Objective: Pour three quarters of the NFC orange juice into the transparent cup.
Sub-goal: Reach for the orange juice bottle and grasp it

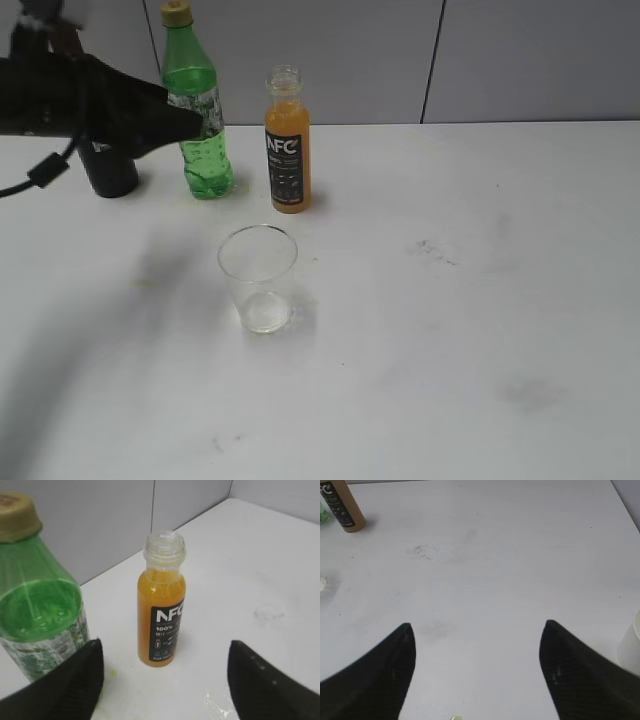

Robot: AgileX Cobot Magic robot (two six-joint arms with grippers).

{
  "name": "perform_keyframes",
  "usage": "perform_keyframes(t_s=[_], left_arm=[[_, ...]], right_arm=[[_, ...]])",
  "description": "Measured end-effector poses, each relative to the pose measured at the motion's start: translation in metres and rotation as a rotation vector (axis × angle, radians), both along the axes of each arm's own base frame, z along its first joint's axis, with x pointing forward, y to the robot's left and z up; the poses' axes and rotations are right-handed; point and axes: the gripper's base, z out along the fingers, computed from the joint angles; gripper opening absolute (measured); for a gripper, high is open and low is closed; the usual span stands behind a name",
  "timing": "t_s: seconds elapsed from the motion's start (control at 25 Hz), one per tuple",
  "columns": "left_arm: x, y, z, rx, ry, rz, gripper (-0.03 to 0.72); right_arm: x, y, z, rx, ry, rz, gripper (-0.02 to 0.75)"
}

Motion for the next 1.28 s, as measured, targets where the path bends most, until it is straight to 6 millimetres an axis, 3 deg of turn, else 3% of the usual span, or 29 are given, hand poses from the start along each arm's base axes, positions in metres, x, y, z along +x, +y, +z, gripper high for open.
perform_keyframes(t_s=[0.16,0.28,0.48,0.68,0.84,0.96,1.28], left_arm=[[-0.002,-0.034,-0.021,0.189,-0.055,-0.035,0.594],[-0.001,-0.053,-0.034,0.209,-0.055,-0.097,0.594],[0.015,-0.059,-0.051,0.204,-0.025,-0.103,0.594],[0.034,-0.065,-0.054,0.193,-0.044,-0.101,0.594],[0.050,-0.070,-0.064,0.147,0.015,-0.065,0.648],[0.059,-0.073,-0.073,0.109,0.066,-0.046,0.684],[0.071,-0.087,-0.084,0.085,0.076,-0.067,0.692]], right_arm=[[0.000,0.000,0.000,0.001,0.000,0.000,0.592],[0.000,0.000,0.000,0.001,0.000,0.000,0.592],[0.000,0.000,0.000,0.001,0.000,0.000,0.592],[0.000,0.000,0.000,0.005,0.001,-0.002,0.592],[0.000,0.000,0.000,0.005,0.001,-0.003,0.592],[0.000,0.000,0.000,0.006,0.001,-0.003,0.592],[0.000,0.000,0.000,0.006,0.001,-0.003,0.592]])
